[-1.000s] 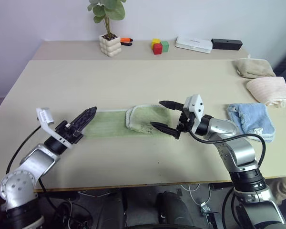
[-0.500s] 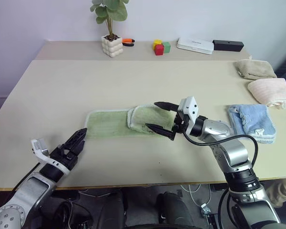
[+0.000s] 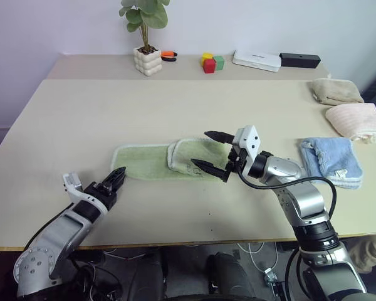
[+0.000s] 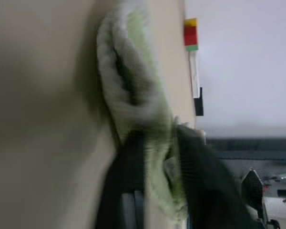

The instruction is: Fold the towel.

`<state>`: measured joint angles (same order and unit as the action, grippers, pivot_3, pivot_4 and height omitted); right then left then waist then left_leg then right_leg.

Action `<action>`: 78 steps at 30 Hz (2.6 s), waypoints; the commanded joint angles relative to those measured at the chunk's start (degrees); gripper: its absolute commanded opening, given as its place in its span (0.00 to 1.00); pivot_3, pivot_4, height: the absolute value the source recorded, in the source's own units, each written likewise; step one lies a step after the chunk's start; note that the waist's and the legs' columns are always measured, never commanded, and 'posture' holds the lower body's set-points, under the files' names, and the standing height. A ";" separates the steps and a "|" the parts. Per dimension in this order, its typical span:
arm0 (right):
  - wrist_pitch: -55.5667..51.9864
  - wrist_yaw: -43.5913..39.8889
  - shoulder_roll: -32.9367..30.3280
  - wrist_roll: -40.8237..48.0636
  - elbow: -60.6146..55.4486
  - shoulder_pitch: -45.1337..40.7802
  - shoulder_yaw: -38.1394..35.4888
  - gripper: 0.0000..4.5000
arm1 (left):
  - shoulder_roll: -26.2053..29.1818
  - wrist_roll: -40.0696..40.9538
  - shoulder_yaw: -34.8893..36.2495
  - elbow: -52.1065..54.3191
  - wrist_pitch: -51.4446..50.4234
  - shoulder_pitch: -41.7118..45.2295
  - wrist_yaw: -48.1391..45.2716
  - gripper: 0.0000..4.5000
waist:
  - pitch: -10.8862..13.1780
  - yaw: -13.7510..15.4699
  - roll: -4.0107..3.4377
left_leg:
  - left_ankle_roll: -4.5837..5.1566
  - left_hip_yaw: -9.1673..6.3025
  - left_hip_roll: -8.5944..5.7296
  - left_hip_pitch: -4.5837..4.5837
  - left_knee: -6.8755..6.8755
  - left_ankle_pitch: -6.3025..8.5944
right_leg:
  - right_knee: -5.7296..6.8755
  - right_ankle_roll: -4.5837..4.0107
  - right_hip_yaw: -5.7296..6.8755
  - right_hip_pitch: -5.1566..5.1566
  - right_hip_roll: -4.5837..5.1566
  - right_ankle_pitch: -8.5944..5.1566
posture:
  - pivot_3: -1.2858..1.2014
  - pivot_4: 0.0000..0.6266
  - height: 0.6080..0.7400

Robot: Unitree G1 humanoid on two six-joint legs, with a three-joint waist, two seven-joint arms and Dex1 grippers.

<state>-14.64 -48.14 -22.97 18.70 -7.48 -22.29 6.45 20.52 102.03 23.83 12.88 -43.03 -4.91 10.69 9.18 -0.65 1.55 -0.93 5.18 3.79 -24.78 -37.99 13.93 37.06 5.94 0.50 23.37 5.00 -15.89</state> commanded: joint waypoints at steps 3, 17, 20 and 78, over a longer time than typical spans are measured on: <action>0.90 0.82 -0.98 0.12 -1.80 0.53 -1.68 1.00 | 0.34 2.51 1.25 -0.56 1.06 0.96 0.48 0.00 | 0.00 0.05 0.00 | 0.01 0.01 0.00 0.00 0.02 0.01 | -0.04 0.00 0.00 0.00 0.00 0.00 | 0.52 0.24 0.96; 2.46 0.70 -4.26 -1.62 1.98 0.59 -3.38 1.00 | 10.45 -19.06 -8.30 7.11 -1.57 6.38 -25.47 0.00 | 0.11 0.05 -0.11 | -0.02 0.26 -0.05 0.00 0.07 0.03 | -0.16 -0.02 0.01 0.00 0.06 -0.01 | 0.52 0.24 0.96; 2.94 0.32 -6.11 -1.83 2.69 1.40 -4.28 1.00 | 12.47 -27.78 -12.61 7.51 0.03 9.07 -33.37 0.00 | 0.14 -0.07 -0.17 | 0.00 0.31 -0.05 0.00 0.11 0.03 | -0.20 -0.02 0.00 0.03 0.06 -0.01 | 0.52 0.24 0.96; -3.92 28.03 14.12 -1.08 -2.66 1.16 -8.27 0.35 | -10.45 -70.40 -18.85 -23.88 17.78 36.97 -56.39 0.35 | 0.26 1.38 -0.31 | 0.10 0.17 0.00 -0.13 0.05 0.04 | -0.09 0.27 -0.01 0.08 -0.14 0.12 | 0.52 0.24 0.96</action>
<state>-19.46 -22.88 -9.85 18.19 -9.71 -20.58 -0.58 11.22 32.80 4.35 -11.04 -27.32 31.49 -48.35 9.44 0.73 1.24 -0.83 5.34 3.78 -24.93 -37.98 13.98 36.97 6.21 0.48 23.43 4.86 -15.77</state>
